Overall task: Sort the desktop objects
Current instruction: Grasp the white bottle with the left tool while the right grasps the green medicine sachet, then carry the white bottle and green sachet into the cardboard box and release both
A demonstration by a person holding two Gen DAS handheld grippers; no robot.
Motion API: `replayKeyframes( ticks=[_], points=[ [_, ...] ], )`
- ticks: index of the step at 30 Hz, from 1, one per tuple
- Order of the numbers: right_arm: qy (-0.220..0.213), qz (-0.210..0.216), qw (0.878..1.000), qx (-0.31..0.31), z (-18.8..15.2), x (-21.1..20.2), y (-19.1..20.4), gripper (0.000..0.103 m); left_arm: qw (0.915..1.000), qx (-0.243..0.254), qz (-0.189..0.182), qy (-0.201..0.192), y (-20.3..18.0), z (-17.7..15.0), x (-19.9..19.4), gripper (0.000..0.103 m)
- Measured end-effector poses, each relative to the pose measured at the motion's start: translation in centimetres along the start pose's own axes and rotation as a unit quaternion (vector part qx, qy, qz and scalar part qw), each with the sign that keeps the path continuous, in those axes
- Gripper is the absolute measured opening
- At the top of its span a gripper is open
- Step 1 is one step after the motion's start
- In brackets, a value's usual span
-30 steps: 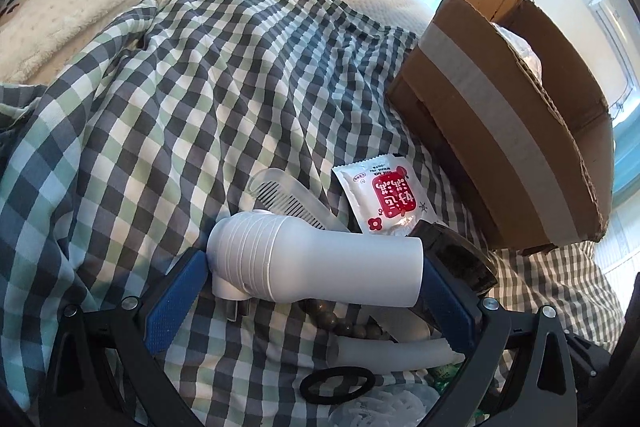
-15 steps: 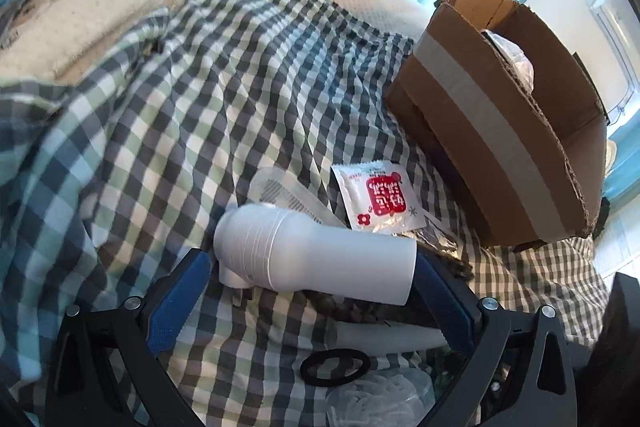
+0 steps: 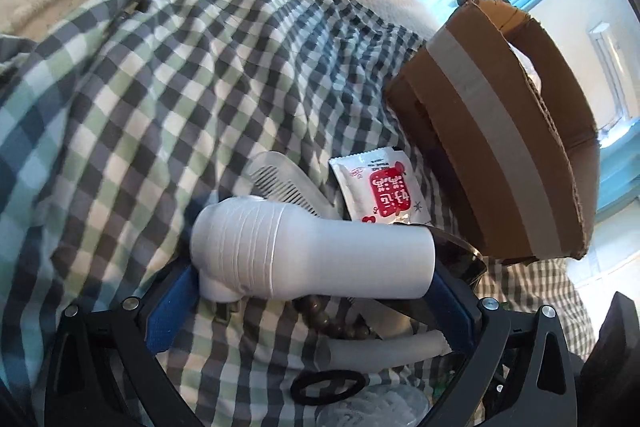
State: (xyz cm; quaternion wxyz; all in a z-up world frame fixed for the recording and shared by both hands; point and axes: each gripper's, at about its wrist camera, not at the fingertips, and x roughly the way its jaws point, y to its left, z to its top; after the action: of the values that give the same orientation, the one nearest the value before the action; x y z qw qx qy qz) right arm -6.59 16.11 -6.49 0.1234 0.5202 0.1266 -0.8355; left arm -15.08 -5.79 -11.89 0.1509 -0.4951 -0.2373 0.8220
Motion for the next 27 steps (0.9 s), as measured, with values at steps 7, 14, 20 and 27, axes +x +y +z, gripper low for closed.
replayKeyframes(
  ticks=[7, 14, 20, 27],
  points=[
    [-0.013, 0.001, 1.0, 0.003, 0.0, -0.5, 0.0, 0.03, 0.9998, 0.017, -0.013, -0.006, -0.6, -0.1, -0.5, 0.101],
    [-0.034, 0.009, 0.999, 0.004, 0.2, -2.3, 0.0, 0.03, 0.9912, 0.084, 0.067, -0.078, -3.4, -1.6, -3.7, 0.101],
    [-0.063, 0.018, 0.998, 0.006, 1.1, -4.1, 0.1, 0.03, 0.9795, 0.132, 0.12, -0.094, -5.2, -3.4, -5.4, 0.101],
    [-0.116, 0.026, 0.993, 0.01, 1.0, -8.1, -0.7, 0.03, 0.9717, 0.166, 0.119, -0.119, -8.0, -5.1, -7.6, 0.101]
  ],
)
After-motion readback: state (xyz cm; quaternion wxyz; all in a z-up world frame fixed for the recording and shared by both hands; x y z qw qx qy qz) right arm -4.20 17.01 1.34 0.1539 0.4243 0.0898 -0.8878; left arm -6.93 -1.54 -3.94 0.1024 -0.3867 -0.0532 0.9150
